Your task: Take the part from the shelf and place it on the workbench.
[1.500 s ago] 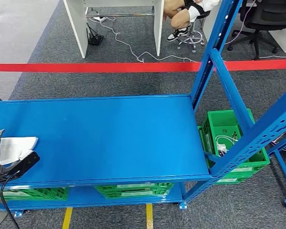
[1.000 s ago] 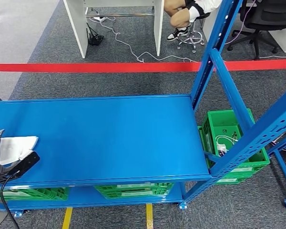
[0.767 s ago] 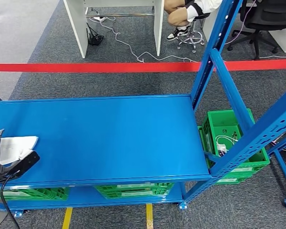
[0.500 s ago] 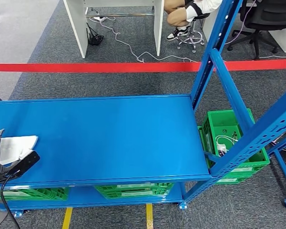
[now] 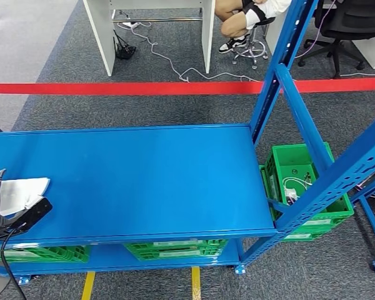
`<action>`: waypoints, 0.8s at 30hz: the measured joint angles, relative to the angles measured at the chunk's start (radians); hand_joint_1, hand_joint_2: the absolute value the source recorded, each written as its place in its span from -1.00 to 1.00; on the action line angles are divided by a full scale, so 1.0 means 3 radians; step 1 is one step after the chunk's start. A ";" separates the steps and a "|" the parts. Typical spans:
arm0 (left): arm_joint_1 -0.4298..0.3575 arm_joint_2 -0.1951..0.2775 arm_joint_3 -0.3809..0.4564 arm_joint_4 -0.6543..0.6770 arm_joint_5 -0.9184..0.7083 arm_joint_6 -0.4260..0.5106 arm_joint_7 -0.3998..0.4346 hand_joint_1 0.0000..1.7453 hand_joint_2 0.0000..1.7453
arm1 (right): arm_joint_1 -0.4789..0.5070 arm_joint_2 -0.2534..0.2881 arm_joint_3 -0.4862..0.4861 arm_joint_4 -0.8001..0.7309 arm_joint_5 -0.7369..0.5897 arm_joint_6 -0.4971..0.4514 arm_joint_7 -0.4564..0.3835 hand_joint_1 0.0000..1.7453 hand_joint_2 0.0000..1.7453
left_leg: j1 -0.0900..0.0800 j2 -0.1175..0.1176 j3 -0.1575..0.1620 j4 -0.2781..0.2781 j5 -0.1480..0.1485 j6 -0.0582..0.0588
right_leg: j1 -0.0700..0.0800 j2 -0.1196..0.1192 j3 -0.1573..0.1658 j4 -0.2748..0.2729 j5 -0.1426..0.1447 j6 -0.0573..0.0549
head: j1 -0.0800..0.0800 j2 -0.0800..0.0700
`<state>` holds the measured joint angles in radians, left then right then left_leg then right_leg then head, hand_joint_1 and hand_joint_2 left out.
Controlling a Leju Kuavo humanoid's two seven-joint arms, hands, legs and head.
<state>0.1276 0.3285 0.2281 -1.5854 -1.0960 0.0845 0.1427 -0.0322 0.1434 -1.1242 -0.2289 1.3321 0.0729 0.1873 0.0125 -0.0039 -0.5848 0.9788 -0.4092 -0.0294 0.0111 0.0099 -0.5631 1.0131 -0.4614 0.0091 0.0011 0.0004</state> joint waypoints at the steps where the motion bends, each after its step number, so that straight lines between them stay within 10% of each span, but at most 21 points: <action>1: 0.0000 0.0000 0.0000 0.0000 0.0000 0.0000 0.0000 -1.00 1.00 | 0.0000 0.0000 0.0000 0.0000 0.0000 0.0000 0.0000 -1.00 -1.00 | 0.0000 0.0000 0.0000 0.0000 0.0000 0.0000 | 0.0000 0.0000 0.0000 0.0000 0.0000 0.0000 | 0.0000 0.0000; 11: -0.0228 -0.0032 0.0000 0.0525 0.0164 -0.0514 0.0071 -1.00 1.00 | 0.0002 0.0000 0.0000 -0.0006 0.0044 0.0015 0.0081 -1.00 -1.00 | -0.0002 -0.0008 0.0009 -0.0002 0.0000 0.0000 | -0.0003 -0.0009 0.0010 0.0000 -0.0002 -0.0001 | 0.0002 0.0000; 24: -0.0602 -0.0054 0.0009 0.1240 0.0189 -0.0421 0.0005 -1.00 1.00 | 0.0006 0.0000 0.0000 -0.0036 0.0069 0.0041 0.0098 -1.00 -1.00 | -0.0015 -0.0028 0.0127 -0.0025 -0.0032 -0.0005 | -0.0014 -0.0030 0.0095 0.0000 -0.0051 -0.0010 | 0.0006 0.0000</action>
<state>-0.0528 0.3121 0.2308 -1.2135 -1.0391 -0.0417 0.1443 -0.0305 0.1434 -1.1242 -0.2396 1.3527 0.0851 0.2167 0.0080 -0.0124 -0.5466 0.9714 -0.4187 -0.0310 0.0069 0.0009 -0.5346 1.0130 -0.4768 0.0061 0.0030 0.0004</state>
